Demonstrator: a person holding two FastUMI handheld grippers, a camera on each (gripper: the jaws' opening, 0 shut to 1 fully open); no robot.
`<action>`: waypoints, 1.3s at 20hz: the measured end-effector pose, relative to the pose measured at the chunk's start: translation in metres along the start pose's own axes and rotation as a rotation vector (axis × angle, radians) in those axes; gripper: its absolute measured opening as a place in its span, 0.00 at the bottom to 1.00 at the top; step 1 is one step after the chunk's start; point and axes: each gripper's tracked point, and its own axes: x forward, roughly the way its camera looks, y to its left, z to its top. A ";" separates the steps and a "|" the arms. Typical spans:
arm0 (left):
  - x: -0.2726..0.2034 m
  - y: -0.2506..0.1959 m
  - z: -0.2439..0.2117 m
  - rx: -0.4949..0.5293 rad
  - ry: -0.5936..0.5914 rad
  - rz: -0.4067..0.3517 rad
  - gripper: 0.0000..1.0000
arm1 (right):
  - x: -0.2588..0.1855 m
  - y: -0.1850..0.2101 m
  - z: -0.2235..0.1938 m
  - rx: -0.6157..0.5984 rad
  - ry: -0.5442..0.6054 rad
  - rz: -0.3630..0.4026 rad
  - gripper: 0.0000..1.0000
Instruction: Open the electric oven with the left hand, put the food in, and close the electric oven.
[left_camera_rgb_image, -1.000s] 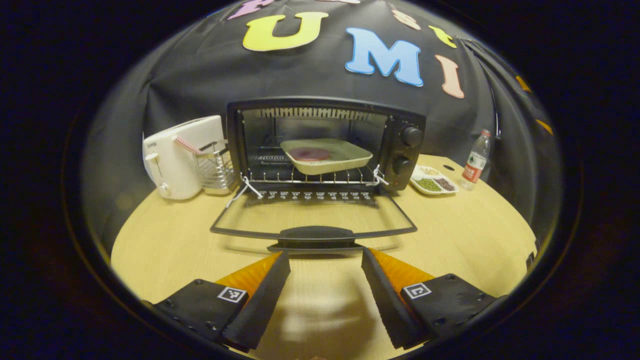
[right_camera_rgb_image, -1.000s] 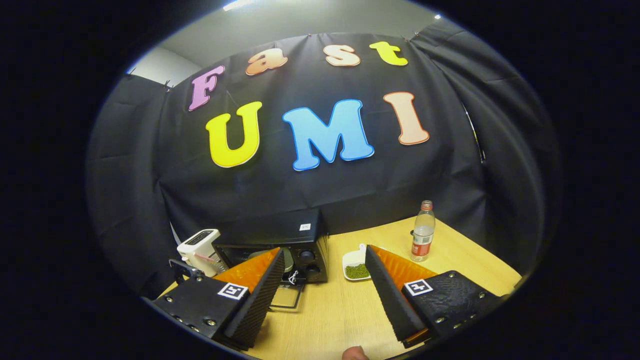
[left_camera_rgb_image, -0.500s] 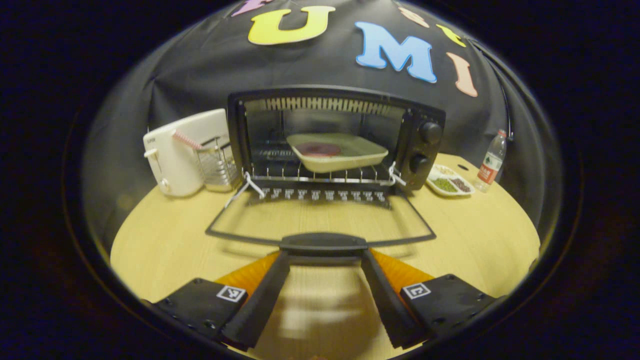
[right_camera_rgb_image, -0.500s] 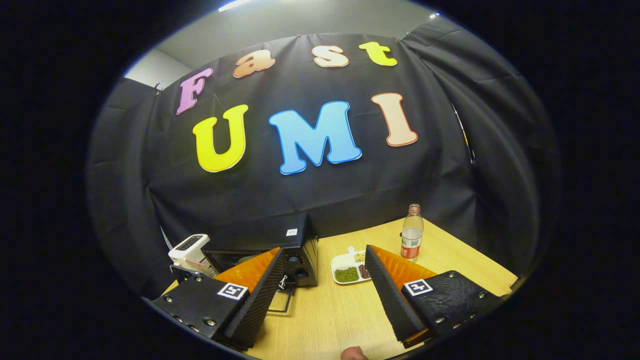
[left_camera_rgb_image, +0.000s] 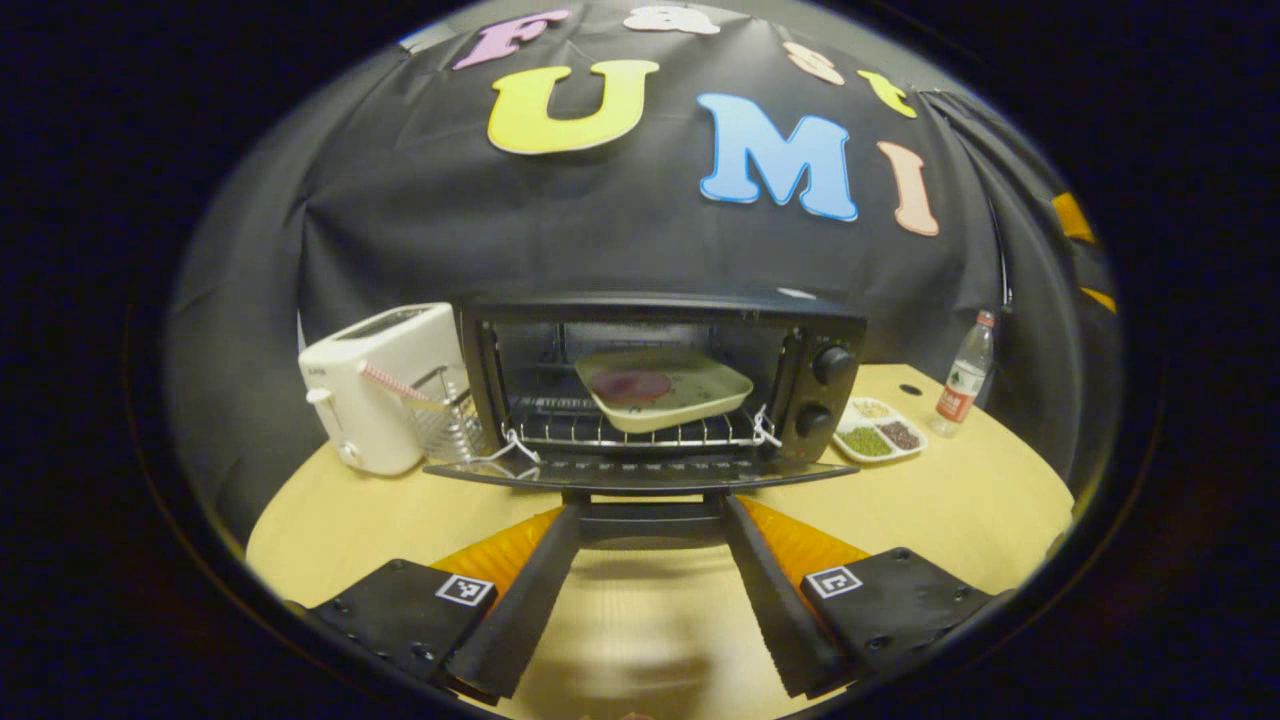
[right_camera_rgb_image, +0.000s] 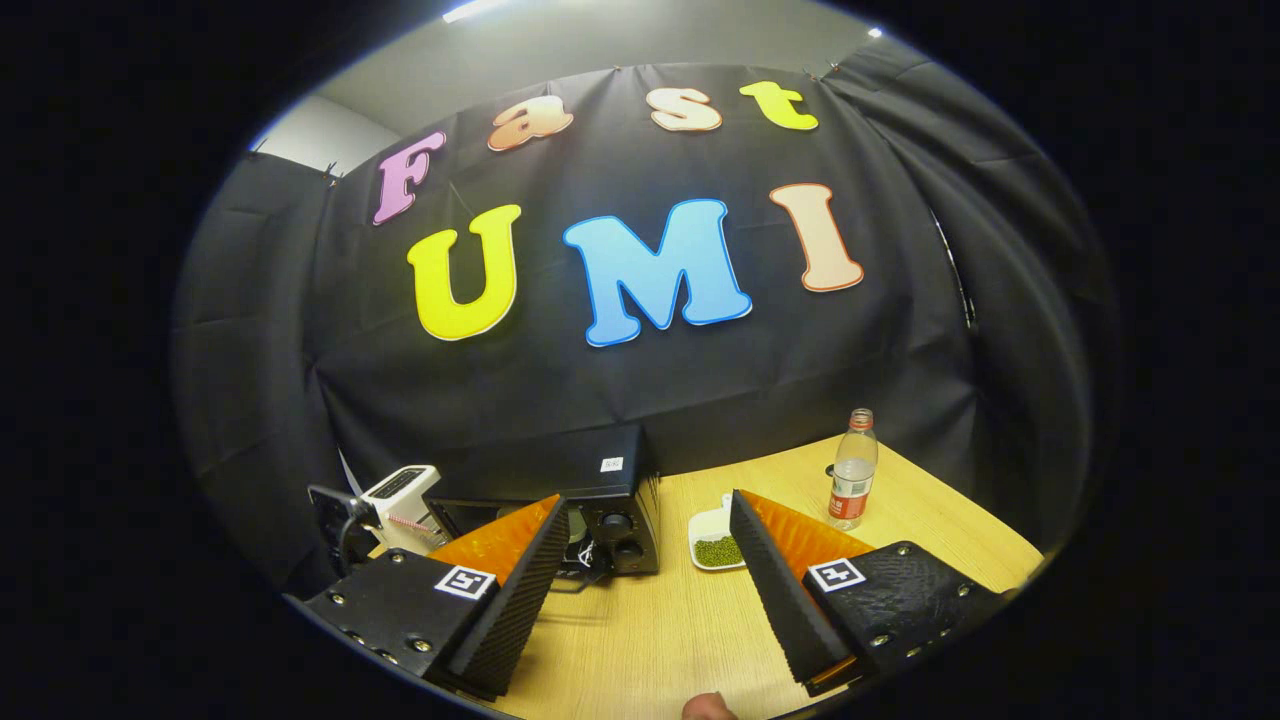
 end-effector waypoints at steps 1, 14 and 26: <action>0.003 0.000 0.013 0.016 -0.034 -0.003 0.98 | 0.000 -0.001 0.000 -0.001 0.001 -0.001 0.98; -0.086 -0.017 0.161 0.036 -0.333 -0.007 0.99 | -0.018 -0.006 0.034 -0.063 -0.126 0.016 0.98; -0.311 -0.055 0.177 -0.008 -0.448 0.138 1.00 | -0.106 -0.011 0.068 -0.201 -0.259 0.091 0.98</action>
